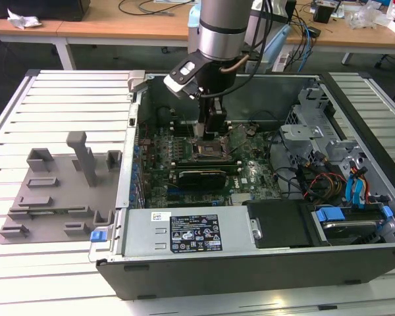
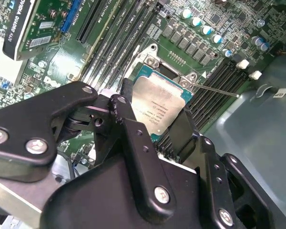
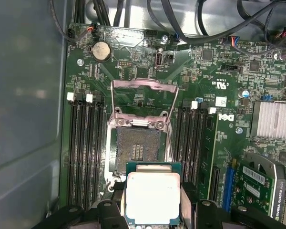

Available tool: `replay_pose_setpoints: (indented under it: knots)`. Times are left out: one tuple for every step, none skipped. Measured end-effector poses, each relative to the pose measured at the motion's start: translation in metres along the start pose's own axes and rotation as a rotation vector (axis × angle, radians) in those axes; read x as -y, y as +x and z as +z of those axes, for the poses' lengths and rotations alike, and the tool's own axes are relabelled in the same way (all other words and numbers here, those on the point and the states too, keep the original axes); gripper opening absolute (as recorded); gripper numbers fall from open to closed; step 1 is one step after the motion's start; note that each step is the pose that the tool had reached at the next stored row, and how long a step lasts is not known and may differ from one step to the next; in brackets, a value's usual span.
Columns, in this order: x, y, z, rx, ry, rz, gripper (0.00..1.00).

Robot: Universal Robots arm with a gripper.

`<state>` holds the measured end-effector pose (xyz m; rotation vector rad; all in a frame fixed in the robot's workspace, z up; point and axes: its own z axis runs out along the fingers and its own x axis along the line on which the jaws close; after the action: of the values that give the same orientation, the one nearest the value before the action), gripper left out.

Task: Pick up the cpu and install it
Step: 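Place the cpu into insertion slot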

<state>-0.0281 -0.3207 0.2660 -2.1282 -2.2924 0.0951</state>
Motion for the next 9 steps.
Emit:
replay_pose_setpoints:
  knots:
    - [-0.0001, 0.0, 0.0011, 0.0002, 0.0, 0.0, 0.55]
    - [-0.0002, 0.0001, 0.0021, 0.0003, 0.0001, 0.0, 0.55]
    - [-0.0003, 0.0001, 0.0034, 0.0004, 0.0, 0.0, 0.55]
    - [-0.0004, 0.0002, 0.0046, 0.0005, 0.0001, 0.0, 0.55]
    - [-0.0005, 0.0002, 0.0054, 0.0007, 0.0, 0.0, 0.55]
    - [-0.0007, 0.0002, 0.0067, 0.001, 0.0001, 0.0, 0.55]
    - [-0.0007, 0.0002, 0.0072, 0.001, 0.0001, 0.0, 0.55]
    - [-0.0008, 0.0002, 0.0076, 0.0012, 0.0001, 0.0, 0.55]
    - [-0.0009, 0.0003, 0.0087, 0.0014, 0.0001, 0.0, 0.55]
